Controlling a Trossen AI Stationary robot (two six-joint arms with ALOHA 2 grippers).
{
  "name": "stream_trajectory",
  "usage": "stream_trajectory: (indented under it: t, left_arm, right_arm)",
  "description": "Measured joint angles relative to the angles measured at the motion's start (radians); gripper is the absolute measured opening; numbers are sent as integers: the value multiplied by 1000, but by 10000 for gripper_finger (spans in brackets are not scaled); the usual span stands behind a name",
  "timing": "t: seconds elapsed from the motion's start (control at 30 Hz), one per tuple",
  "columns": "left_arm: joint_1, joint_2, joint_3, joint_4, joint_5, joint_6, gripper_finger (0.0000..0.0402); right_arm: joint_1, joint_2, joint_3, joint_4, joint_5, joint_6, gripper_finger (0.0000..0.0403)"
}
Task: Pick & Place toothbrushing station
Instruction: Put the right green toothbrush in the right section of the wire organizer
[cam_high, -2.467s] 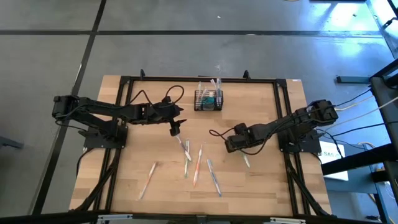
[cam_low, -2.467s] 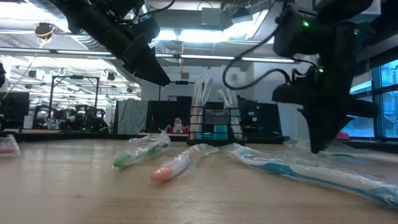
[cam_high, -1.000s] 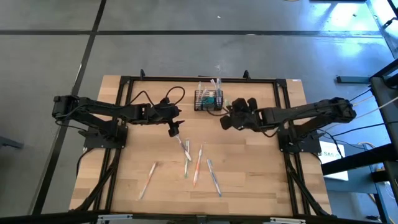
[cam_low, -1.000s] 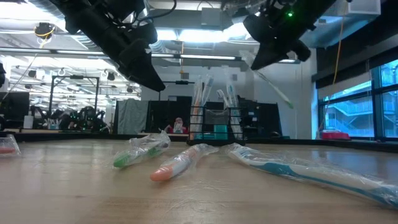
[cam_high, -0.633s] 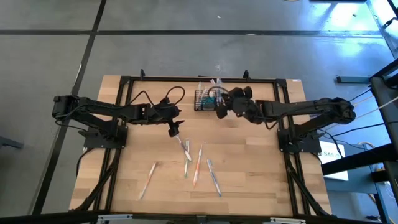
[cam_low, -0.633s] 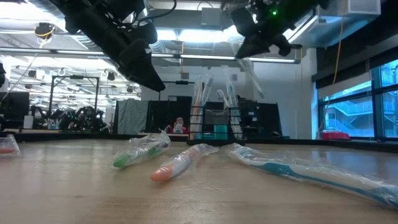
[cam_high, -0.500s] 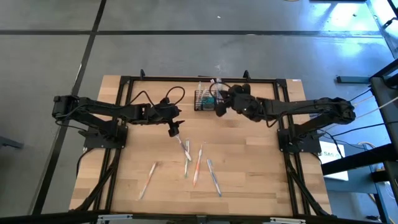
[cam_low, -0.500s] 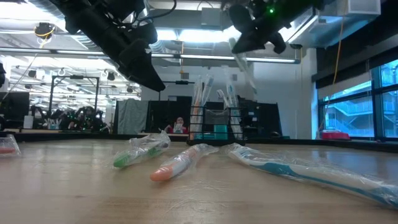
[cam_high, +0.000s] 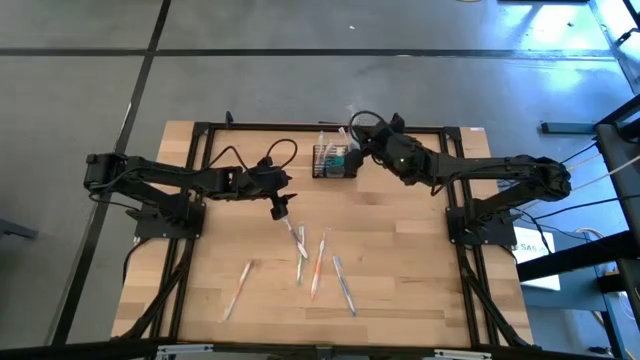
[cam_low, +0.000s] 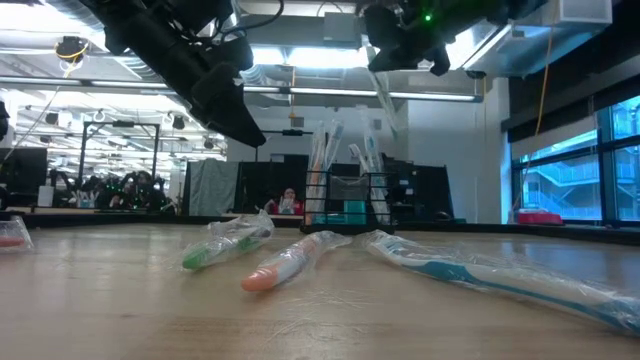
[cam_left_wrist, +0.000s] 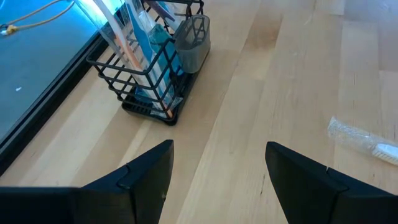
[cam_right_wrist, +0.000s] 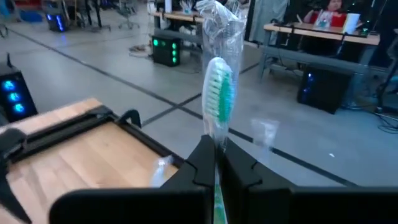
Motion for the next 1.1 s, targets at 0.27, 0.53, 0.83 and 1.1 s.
stream_trajectory:
  t: [0.27, 0.53, 0.83, 1.1]
  left_arm:
    - [0, 0, 0, -11, 0, 0, 251]
    - [0, 0, 0, -4, 0, 0, 251]
    - [0, 0, 0, 9, 0, 0, 251]
    - [0, 0, 0, 9, 0, 0, 251]
  right_arm:
    - [-56, -1, -163, 290, -81, 19, 9]
    - [-84, 0, -337, 624, -174, 23, 9]
    - [-84, 3, -410, 715, -176, 18, 9]
    - [-110, 53, -410, 759, -205, -2, 9]
